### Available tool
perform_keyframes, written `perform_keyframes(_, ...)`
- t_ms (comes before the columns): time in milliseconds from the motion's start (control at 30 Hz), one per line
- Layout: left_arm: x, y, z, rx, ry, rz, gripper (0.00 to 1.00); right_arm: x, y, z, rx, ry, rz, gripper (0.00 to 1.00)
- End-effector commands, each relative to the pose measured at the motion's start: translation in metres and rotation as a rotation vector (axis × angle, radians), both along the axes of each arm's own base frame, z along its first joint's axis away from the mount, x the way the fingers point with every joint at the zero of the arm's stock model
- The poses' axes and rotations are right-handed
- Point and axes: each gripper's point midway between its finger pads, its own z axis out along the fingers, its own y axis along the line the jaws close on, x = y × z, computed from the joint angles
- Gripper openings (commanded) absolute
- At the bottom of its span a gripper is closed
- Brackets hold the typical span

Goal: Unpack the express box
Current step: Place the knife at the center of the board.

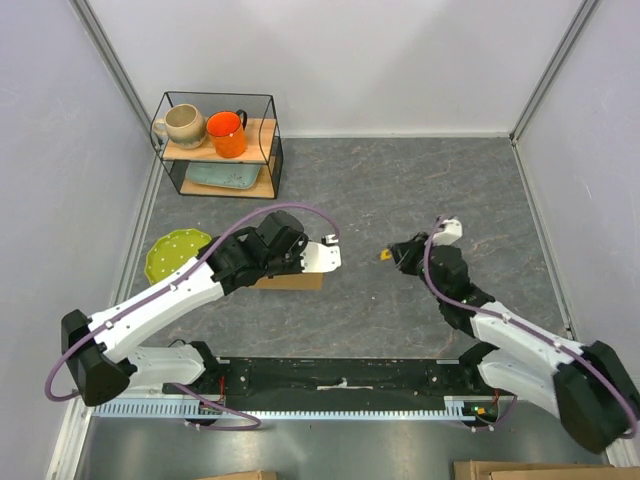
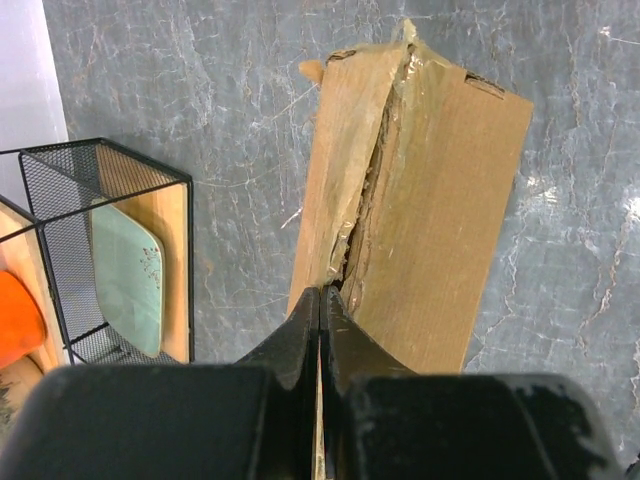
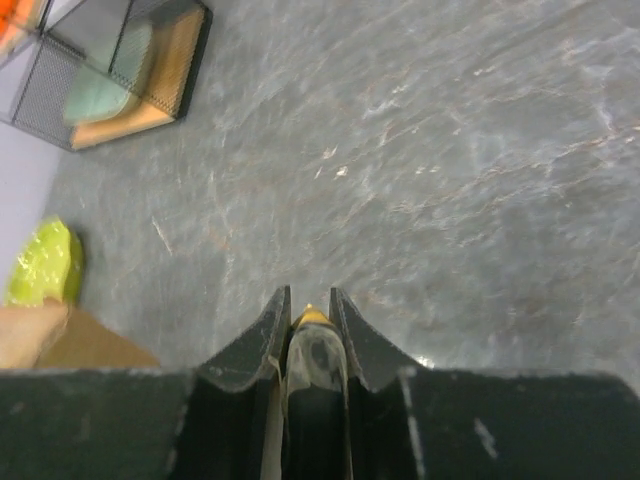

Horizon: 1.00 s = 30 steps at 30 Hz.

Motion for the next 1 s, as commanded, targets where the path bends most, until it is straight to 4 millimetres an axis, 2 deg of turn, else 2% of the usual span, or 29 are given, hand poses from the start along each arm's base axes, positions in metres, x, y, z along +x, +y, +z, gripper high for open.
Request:
perform_keyframes(0, 0.015, -0.014, 0.002, -0.025, -0.049, 0.010, 0.02, 0.023, -0.002, 0.020, 0.363, -0.012, 0.114, 0.10)
perform_keyframes(33, 0.015, -0.015, -0.001, -0.026, -0.041, 0.013, 0.02, 0.026, 0.000, 0.022, 0.407, 0.012, 0.136, 0.14)
perform_keyframes(67, 0.015, -0.016, -0.002, -0.028, -0.037, 0.013, 0.02, 0.026, 0.005, 0.007, 0.425, 0.079, 0.178, 0.18)
perform_keyframes(100, 0.015, -0.017, -0.005, -0.033, -0.028, 0.015, 0.02, 0.032, 0.002, 0.007, 0.442, 0.083, 0.179, 0.23)
perform_keyframes(133, 0.014, -0.018, -0.006, -0.039, -0.021, 0.021, 0.02, 0.037, 0.004, 0.011, 0.456, 0.072, 0.193, 0.31)
perform_keyframes(167, 0.013, -0.019, -0.008, -0.041, -0.012, 0.020, 0.02, 0.039, 0.005, 0.001, 0.462, 0.111, 0.195, 0.34)
perform_keyframes(200, 0.013, -0.019, -0.009, -0.040, -0.007, 0.023, 0.02, 0.042, 0.007, 0.003, 0.464, 0.119, 0.211, 0.45)
perform_keyframes(267, 0.013, -0.019, -0.010, -0.037, -0.008, 0.028, 0.02, 0.044, 0.006, -0.003, 0.460, 0.141, 0.209, 0.56)
perform_keyframes(367, 0.014, -0.019, -0.008, -0.039, -0.014, 0.030, 0.02, 0.046, 0.002, -0.007, 0.398, 0.156, 0.205, 0.98)
perform_keyframes(400, 0.014, -0.019, -0.007, -0.039, -0.015, 0.030, 0.02, 0.047, 0.000, -0.016, 0.360, 0.212, 0.184, 0.98)
perform_keyframes(467, 0.015, -0.018, -0.007, -0.039, -0.016, 0.035, 0.02, 0.047, -0.008, -0.019, 0.277, 0.241, 0.161, 0.98)
perform_keyframes(500, 0.015, -0.018, -0.007, -0.040, -0.016, 0.041, 0.02, 0.047, -0.022, -0.032, 0.164, 0.318, 0.103, 0.98)
perform_keyframes(567, 0.015, -0.019, -0.005, -0.045, -0.017, 0.043, 0.02, 0.046, -0.037, -0.030, 0.071, 0.345, 0.048, 0.98)
perform_keyframes(600, 0.016, -0.019, -0.005, -0.048, -0.015, 0.044, 0.02, 0.040, -0.046, -0.032, 0.012, 0.382, 0.026, 0.98)
perform_keyframes(633, 0.017, -0.020, -0.005, -0.047, -0.016, 0.047, 0.02, 0.043, -0.063, -0.023, -0.031, 0.352, -0.056, 0.98)
perform_keyframes(733, 0.017, -0.022, -0.002, -0.055, -0.014, 0.050, 0.02, 0.038, -0.083, -0.021, -0.135, 0.369, -0.116, 0.98)
perform_keyframes(767, 0.018, -0.022, -0.001, -0.055, -0.014, 0.050, 0.02, 0.032, -0.086, -0.024, -0.163, 0.401, -0.107, 0.98)
perform_keyframes(833, 0.019, -0.023, 0.003, -0.060, -0.024, 0.054, 0.02, 0.031, -0.087, -0.018, -0.193, 0.397, -0.089, 0.98)
perform_keyframes(900, 0.020, -0.023, 0.005, -0.060, -0.027, 0.058, 0.02, 0.023, -0.097, -0.016, -0.236, 0.409, -0.119, 0.98)
perform_keyframes(933, 0.021, -0.023, 0.006, -0.062, -0.030, 0.059, 0.02, 0.020, -0.095, -0.003, -0.237, 0.355, -0.096, 0.98)
perform_keyframes(967, 0.020, -0.024, 0.007, -0.070, -0.029, 0.058, 0.02, 0.014, -0.081, 0.004, -0.215, 0.317, -0.022, 0.98)
